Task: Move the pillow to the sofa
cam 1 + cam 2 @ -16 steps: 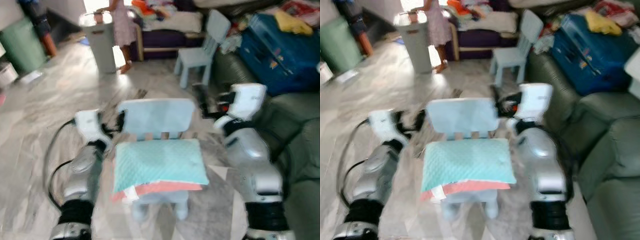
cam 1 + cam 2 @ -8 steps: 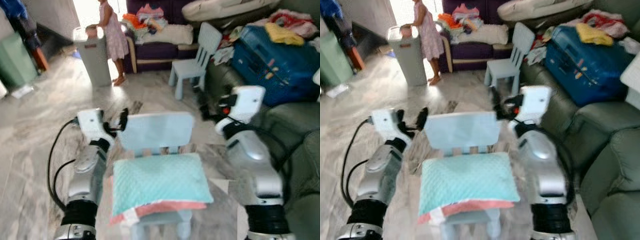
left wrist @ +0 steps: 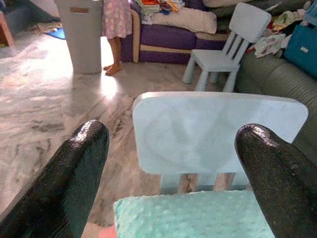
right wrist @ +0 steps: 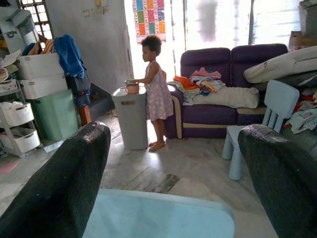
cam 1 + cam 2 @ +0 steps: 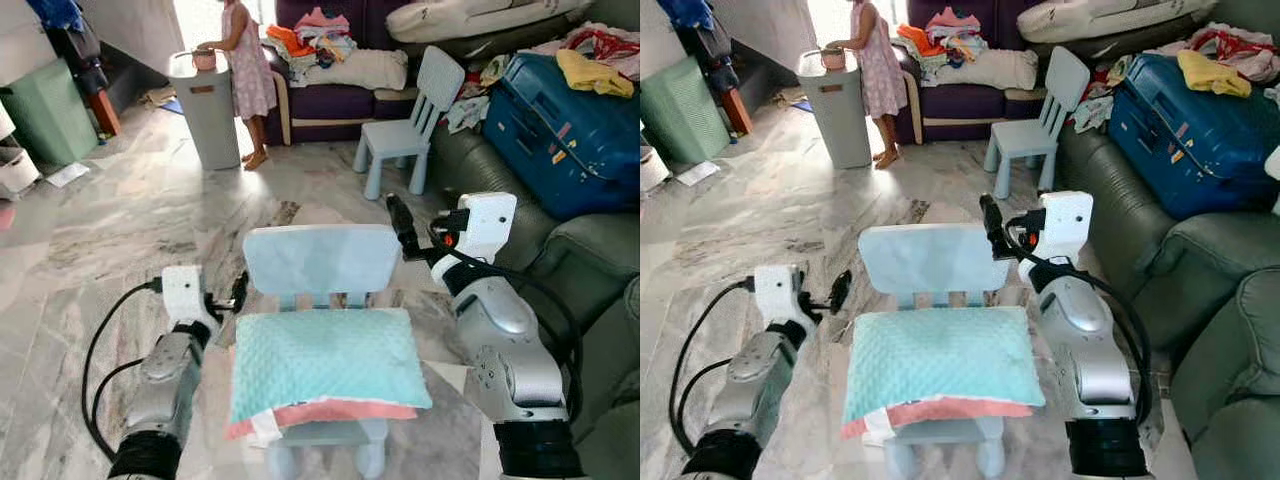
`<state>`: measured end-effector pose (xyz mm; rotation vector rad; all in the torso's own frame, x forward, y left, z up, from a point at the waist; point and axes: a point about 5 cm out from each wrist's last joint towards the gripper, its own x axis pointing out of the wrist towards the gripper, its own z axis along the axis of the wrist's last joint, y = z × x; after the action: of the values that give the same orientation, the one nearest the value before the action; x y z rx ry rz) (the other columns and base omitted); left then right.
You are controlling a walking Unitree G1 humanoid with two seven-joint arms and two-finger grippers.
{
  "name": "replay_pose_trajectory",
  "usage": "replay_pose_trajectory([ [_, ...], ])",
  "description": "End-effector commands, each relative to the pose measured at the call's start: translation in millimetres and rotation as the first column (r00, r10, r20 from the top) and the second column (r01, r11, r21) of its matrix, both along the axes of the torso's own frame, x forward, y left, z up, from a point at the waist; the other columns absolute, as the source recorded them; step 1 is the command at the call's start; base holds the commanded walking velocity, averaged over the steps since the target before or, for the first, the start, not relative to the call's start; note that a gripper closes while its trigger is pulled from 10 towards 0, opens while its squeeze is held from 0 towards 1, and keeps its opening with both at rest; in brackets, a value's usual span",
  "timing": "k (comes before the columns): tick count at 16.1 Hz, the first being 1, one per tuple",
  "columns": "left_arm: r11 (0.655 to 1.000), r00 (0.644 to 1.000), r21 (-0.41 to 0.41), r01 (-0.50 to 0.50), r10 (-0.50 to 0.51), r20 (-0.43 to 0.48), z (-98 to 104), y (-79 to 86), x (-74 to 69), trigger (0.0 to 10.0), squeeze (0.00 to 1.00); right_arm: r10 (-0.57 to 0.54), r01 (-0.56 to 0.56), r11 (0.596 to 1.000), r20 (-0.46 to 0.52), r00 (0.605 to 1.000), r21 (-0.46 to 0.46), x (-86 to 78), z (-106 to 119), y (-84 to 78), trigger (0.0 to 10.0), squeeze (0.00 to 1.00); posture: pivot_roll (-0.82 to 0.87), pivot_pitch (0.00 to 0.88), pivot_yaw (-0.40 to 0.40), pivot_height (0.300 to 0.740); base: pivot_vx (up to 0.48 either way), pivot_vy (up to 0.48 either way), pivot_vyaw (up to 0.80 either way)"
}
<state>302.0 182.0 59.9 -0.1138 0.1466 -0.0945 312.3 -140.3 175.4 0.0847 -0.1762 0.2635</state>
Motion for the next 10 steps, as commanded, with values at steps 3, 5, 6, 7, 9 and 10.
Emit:
replay_pose_trajectory([
  [3, 1.000, 1.000, 0.026, -0.007, 0.007, 0.001, -4.8, 5.6, -5.7, 10.0, 0.00, -0.003, 0.003, 1.000, -0.022, 1.000, -0.001, -2.7, -6.9, 0.4, 10.0, 0.00, -0.16, 0.000, 0.024, 0.740, 0.000, 0.000, 0.00],
  [5, 0.999, 1.000, 0.036, -0.006, 0.007, -0.004, -7.7, 8.5, -11.1, 10.0, 0.00, 0.009, -0.009, 1.000, -0.045, 0.999, -0.003, -6.8, -12.6, 1.3, 10.0, 0.00, -0.15, 0.000, 0.022, 0.740, 0.000, 0.000, 0.00],
  [6, 0.999, 1.000, 0.052, -0.010, 0.010, -0.015, -11.5, 13.4, -18.0, 10.0, 0.00, 0.026, -0.026, 1.000, -0.083, 0.996, -0.005, -13.1, -23.4, 1.1, 10.0, 0.00, -0.15, 0.000, 0.019, 0.740, 0.000, 0.000, 0.00],
  [7, 0.998, 1.000, 0.065, -0.012, 0.013, -0.028, -15.1, 16.8, -22.3, 10.0, 0.00, 0.025, -0.025, 1.000, -0.106, 0.994, 0.002, -16.6, -30.4, 0.2, 10.0, 0.00, -0.15, 0.000, 0.019, 0.740, 0.000, 0.000, 0.00],
  [9, 0.996, 0.999, 0.087, -0.024, 0.027, -0.031, -18.7, 22.3, -29.2, 10.0, 0.00, 0.020, -0.021, 1.000, -0.135, 0.991, -0.004, -22.5, -40.3, -1.0, 10.0, 0.00, -0.14, 0.000, 0.021, 0.740, 0.000, 0.000, 0.00],
  [10, 0.993, 0.999, 0.111, -0.039, 0.040, -0.007, -17.5, 25.3, -32.3, 10.0, 0.00, 0.012, -0.013, 1.000, -0.146, 0.989, -0.008, -25.3, -45.9, -2.2, 10.0, 0.00, -0.14, 0.000, 0.025, 0.740, 0.000, 0.000, 0.00],
])
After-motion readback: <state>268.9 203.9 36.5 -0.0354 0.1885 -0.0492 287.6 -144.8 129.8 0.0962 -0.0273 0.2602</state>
